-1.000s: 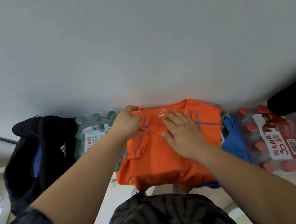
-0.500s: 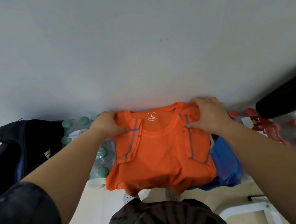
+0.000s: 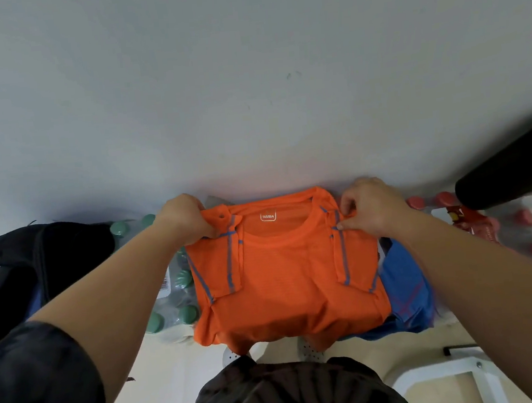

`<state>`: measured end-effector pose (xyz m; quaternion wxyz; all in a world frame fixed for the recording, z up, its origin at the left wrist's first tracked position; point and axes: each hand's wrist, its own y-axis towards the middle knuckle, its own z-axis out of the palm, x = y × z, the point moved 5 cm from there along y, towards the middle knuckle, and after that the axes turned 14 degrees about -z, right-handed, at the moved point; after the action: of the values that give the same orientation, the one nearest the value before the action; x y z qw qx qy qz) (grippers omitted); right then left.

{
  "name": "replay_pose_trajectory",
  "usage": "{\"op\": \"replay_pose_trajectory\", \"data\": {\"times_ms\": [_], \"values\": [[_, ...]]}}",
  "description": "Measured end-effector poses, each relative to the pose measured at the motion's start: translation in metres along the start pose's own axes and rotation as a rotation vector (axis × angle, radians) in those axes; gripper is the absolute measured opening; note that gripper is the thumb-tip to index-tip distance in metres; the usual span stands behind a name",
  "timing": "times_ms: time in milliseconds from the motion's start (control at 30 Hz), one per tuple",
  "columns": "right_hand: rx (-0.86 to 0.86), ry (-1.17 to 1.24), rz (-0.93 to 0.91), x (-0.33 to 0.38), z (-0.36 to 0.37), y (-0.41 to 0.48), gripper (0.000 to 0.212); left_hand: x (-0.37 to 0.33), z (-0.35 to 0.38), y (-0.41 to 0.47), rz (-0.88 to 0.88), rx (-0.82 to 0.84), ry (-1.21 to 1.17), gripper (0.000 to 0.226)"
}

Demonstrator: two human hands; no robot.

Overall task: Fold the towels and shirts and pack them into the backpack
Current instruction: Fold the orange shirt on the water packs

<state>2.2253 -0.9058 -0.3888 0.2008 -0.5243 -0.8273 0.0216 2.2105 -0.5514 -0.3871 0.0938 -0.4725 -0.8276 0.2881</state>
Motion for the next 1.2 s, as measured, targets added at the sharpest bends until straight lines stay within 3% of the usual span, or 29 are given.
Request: {"op": "replay_pose_trajectory", "data": {"times_ms": [233,333,400,533,733,800,867,1000,1067,1133,1200], "values": [[0.109,-0.044,-0.057,0.008,-0.01,0.002,0.02,0.0,-0.015,-0.017,0.157,0.029,0.048,0.021],[0.104,-0.017,-0.06,0.01,-0.013,-0.002,0.044,0.002,-0.019,-0.025,0.186,0.033,0.051,0.02],[0.11,0.004,-0.071,0.011,-0.012,-0.003,0.05,0.005,-0.02,-0.029,0.196,0.034,0.028,0.021],[0.125,-0.042,-0.066,0.008,-0.011,-0.006,0.027,0.012,-0.023,-0.034,0.236,-0.015,-0.013,0.018],[-0.043,-0.039,-0.133,0.001,-0.036,-0.013,0.03,0.014,-0.034,-0.041,0.354,-0.124,0.032,0.04],[-0.121,-0.111,-0.122,0.005,-0.057,-0.012,0.022,0.008,-0.049,-0.043,0.404,-0.226,0.058,0.036],[-0.261,-0.24,-0.12,0.013,-0.085,-0.01,0.017,-0.002,-0.073,-0.049,0.458,-0.383,0.065,0.016],[-0.548,-0.43,-0.139,0.027,-0.124,-0.017,0.019,-0.021,-0.116,-0.072,0.578,-0.802,0.024,0.033],[-0.664,-0.462,-0.177,0.03,-0.125,-0.028,0.02,-0.024,-0.122,-0.087,0.64,-0.967,0.009,0.026],[-0.752,-0.465,-0.205,0.029,-0.119,-0.042,0.018,-0.021,-0.113,-0.094,0.69,-1.045,0.037,0.019],[-0.771,-0.464,-0.261,0.027,-0.104,-0.055,0.019,-0.011,-0.089,-0.094,0.725,-1.022,0.073,0.017]]}}
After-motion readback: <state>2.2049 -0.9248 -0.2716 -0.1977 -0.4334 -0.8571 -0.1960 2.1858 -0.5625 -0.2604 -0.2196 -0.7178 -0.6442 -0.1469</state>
